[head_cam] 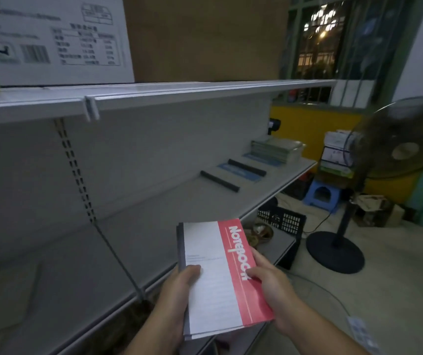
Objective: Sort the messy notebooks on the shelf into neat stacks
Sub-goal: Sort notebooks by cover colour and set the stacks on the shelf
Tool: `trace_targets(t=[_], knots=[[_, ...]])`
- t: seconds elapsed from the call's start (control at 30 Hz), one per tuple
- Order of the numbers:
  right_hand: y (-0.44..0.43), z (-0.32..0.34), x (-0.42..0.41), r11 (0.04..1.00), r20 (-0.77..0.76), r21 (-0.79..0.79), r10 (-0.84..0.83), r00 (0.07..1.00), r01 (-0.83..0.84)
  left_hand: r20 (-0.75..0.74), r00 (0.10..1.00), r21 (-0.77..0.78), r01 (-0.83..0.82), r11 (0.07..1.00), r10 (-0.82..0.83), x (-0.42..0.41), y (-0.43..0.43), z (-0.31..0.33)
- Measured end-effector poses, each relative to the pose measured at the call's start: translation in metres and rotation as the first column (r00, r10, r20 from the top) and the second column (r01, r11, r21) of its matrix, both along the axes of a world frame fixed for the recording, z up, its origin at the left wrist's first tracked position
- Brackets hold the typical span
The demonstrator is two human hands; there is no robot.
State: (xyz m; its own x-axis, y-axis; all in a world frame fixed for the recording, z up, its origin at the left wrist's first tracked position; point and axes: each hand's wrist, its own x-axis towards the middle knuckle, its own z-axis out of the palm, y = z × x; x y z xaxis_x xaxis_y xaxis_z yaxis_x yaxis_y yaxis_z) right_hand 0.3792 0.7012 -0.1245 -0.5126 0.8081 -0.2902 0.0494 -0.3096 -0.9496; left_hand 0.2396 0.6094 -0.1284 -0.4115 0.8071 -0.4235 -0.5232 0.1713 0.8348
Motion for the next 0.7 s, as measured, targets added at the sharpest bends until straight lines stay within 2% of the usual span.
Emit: trace_targets(t=[0.07,0.2,0.4,0.5,0.7], knots=[[0.024,0.001,-0.003,0.999,-0.002,-0.018,-0.032,0.999,0.032,0.007,1.0,0.029,0.016,0.999,-0.016,-0.003,0.029,0.001],[0.08,0.01,-0.014,0.997,-0.01,-0.037,-0.074,0.997,0.073,-0.077,0.997,0.108,-0.003,0.994,0.012,-0.013,0.092,0.007],[0.159,0.015,-0.023,0.985,-0.028,-0.048,-0.167,0.986,0.165,-0.065,0.997,0.153,-0.026,0.988,0.036,-0.027,0.176,0.002],[0.193,0.013,-0.023,0.981,-0.007,-0.052,-0.187,0.982,0.187,-0.054,0.994,0.099,-0.089,0.991,0.095,-0.031,0.213,-0.001],[0.257,0.011,-0.034,0.993,0.073,0.001,-0.12,0.99,0.121,-0.032,0.981,-0.002,-0.193,0.981,0.193,-0.036,0.261,-0.007]])
